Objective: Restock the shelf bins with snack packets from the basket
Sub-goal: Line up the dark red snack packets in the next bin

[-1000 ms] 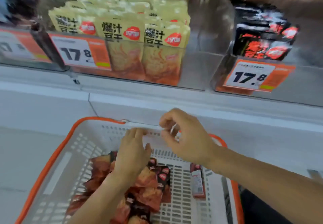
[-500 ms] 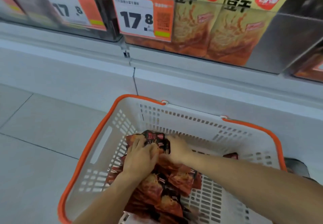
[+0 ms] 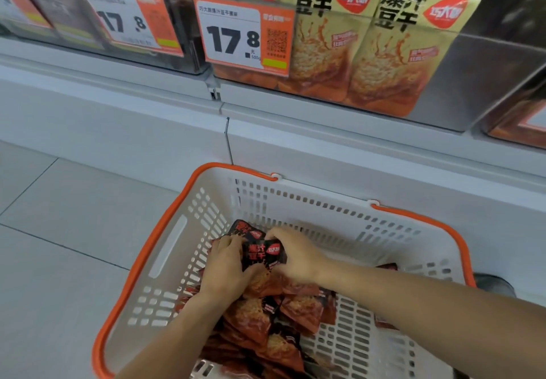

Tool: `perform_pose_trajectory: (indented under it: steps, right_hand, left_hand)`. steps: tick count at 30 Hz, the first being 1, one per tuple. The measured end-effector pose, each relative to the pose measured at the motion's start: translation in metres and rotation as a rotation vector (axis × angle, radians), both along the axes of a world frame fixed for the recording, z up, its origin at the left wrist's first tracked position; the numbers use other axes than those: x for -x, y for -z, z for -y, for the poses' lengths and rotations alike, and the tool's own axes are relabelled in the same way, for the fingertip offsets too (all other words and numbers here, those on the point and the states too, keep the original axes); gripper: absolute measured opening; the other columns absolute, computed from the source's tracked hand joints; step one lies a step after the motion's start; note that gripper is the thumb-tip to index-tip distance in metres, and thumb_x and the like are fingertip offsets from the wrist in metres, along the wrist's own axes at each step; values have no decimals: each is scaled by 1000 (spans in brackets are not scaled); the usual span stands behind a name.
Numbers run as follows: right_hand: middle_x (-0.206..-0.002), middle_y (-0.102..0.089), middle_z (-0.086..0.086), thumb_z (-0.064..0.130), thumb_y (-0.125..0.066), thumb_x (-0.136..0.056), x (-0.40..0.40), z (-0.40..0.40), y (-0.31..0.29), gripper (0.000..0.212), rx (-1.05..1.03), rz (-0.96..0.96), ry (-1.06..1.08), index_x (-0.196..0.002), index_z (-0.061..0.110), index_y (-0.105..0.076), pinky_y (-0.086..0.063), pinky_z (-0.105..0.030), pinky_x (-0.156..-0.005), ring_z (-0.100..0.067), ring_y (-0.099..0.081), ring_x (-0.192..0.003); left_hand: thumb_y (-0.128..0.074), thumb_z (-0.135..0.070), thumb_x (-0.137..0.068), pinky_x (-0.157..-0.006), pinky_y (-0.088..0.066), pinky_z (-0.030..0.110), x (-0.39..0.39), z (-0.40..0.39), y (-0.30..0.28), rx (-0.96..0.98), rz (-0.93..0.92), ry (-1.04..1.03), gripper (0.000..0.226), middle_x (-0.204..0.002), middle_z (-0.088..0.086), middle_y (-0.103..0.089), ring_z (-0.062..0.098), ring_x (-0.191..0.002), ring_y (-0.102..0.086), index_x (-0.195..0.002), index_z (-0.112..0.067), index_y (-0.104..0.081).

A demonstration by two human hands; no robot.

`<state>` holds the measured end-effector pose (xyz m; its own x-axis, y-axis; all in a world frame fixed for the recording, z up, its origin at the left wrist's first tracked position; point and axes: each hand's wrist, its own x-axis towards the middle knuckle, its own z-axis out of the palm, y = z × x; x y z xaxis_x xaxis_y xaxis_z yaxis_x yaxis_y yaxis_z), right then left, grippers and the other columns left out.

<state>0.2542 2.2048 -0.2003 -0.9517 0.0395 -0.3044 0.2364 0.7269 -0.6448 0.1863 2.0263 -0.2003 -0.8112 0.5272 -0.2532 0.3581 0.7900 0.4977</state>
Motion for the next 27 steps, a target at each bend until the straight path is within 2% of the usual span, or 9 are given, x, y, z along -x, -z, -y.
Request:
perform_pose_trajectory:
  steps: [2,5,8,13,17,20,22,24,27]
  right_hand:
    - [-115,-59,3,20,-75,-87,-2,-4,-17,36,44,16,42,-112,27,-49,-48,-34,-86,-16,-56,-101]
    - [-110,-63,3,23,-68,-93,-11,-15,-47,29,120,-47,112,-113,27,-48,-53,-40,-85,-15,-62,-93]
    - [-103,-69,8,31,-71,-90,-25,-32,-87,36,196,-156,184,-118,33,-48,-57,-38,-81,-8,-68,-88]
    - [-106,-67,14,25,-80,-83,-42,-62,-153,49,201,-367,294,-122,31,-50,-57,-28,-71,-5,-69,-79]
    - [-108,-65,17,16,-79,-84,-65,-82,-195,47,188,-612,396,-119,30,-51,-58,-34,-71,-10,-69,-88]
    - [-114,-60,25,16,-79,-83,-93,-94,-226,52,134,-813,455,-117,38,-48,-57,-21,-70,-5,-69,-88]
    - [-115,-58,26,15,-79,-80,-116,-105,-246,55,75,-979,501,-118,39,-46,-54,-15,-68,-3,-67,-91]
    - [-116,-60,11,8,-81,-77,-137,-122,-263,60,32,-1149,546,-119,33,-47,-55,-16,-67,-9,-68,-91]
    - [-114,-58,-14,3,-80,-78,-166,-154,-285,60,3,-1355,605,-120,26,-45,-59,-37,-67,-31,-68,-88]
  left_hand:
    - [-78,-40,-82,-75,-44,27,1,-3,-11,-134,82,-21,24,-96,-11,-62,15,-96,-58,-94,-24,-64]
    - [-73,-24,-89,-67,-49,23,-3,-14,-39,-374,240,-83,14,-83,-12,-72,3,-78,-68,-99,-31,-66]
    - [-72,-25,-90,-69,-55,25,-6,-30,-75,-508,235,-68,12,-85,-12,-73,2,-78,-68,-100,-29,-67]
    - [-70,-25,-92,-69,-47,11,-20,-74,-139,-706,152,5,10,-88,-18,-71,-1,-83,-66,-102,-27,-67]
    - [-71,-27,-90,-73,-44,6,-47,-110,-190,-889,28,-87,23,-100,-20,-66,-6,-92,-60,-109,-34,-61]
    - [-65,-34,-93,-85,-38,6,-63,-130,-225,-954,-168,-11,30,-121,-21,-54,-5,-111,-50,-119,-42,-52]
    - [-64,-29,-96,-95,-34,7,-73,-148,-245,-989,-314,59,30,-130,-10,-51,2,-123,-47,-124,-31,-57]
    - [-66,-21,-92,-105,-31,14,-83,-169,-261,-1036,-485,106,33,-132,0,-52,6,-128,-43,-125,-16,-62]
    - [-71,-16,-89,-112,-35,39,-95,-205,-276,-1084,-641,172,44,-138,11,-51,20,-133,-43,-129,-5,-58]
